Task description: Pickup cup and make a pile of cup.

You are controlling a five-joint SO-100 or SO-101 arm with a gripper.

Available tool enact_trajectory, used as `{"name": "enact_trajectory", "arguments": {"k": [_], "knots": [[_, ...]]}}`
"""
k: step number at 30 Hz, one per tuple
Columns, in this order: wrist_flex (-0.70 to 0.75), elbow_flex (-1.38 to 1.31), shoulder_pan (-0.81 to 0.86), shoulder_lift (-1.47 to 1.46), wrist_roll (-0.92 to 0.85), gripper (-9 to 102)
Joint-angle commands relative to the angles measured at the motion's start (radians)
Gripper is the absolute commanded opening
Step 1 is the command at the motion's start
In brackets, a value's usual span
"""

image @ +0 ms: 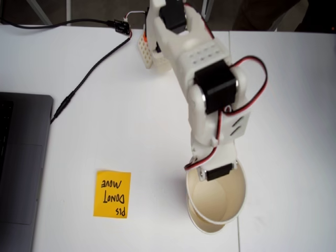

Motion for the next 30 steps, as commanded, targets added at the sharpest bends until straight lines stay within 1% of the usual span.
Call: {"name": "enact_trajectory", "arguments": {"k": [1, 14, 30], "knots": [[0.003, -0.008, -0.006, 0.034, 0.005, -7], [0.003, -0.014, -0.040, 0.031, 0.005, -7], [0.003, -0.003, -0.025, 0.021, 0.005, -6]]}}
